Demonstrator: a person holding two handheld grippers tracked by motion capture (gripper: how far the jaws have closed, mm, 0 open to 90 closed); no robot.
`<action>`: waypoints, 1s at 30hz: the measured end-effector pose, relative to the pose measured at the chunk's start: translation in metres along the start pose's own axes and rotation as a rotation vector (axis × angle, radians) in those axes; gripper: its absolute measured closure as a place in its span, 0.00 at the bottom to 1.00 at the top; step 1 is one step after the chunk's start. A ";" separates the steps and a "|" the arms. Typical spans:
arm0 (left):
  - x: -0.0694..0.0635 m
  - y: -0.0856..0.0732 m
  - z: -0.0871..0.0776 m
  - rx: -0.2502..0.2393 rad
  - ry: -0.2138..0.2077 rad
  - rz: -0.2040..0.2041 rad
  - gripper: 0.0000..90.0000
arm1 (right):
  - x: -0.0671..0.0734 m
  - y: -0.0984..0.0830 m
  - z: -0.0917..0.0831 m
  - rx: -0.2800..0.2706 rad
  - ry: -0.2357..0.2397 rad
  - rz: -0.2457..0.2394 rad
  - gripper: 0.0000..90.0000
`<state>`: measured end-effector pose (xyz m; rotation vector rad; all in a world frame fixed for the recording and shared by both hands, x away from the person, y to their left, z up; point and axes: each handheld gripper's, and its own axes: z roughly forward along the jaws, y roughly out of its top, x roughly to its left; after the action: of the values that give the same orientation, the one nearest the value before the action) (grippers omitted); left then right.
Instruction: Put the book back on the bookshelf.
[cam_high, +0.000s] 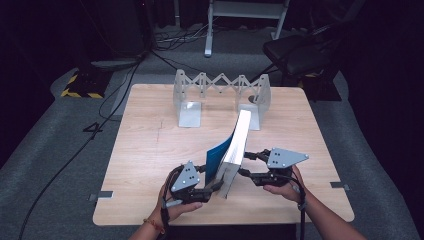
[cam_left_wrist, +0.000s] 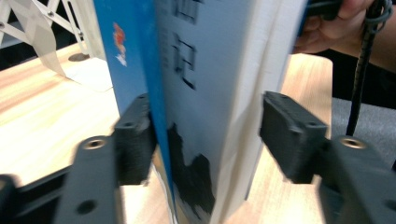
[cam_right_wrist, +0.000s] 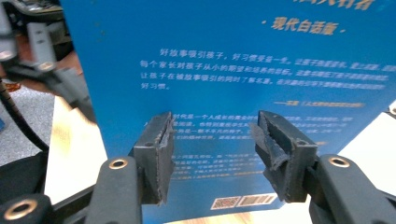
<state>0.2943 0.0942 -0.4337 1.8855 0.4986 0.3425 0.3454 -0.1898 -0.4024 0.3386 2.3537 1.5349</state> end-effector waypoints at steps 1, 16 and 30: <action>-0.005 0.000 0.002 0.013 0.000 0.004 0.34 | 0.001 0.000 0.001 0.001 0.003 -0.002 0.52; -0.027 0.000 0.034 -0.035 0.201 -0.075 0.23 | 0.004 0.001 0.020 -0.012 -0.003 0.014 0.43; -0.012 0.000 0.022 -0.079 0.257 -0.091 0.60 | -0.005 -0.005 0.023 -0.005 -0.051 0.043 0.45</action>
<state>0.2942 0.0704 -0.4411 1.7445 0.7303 0.5398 0.3585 -0.1738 -0.4153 0.4252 2.3178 1.5328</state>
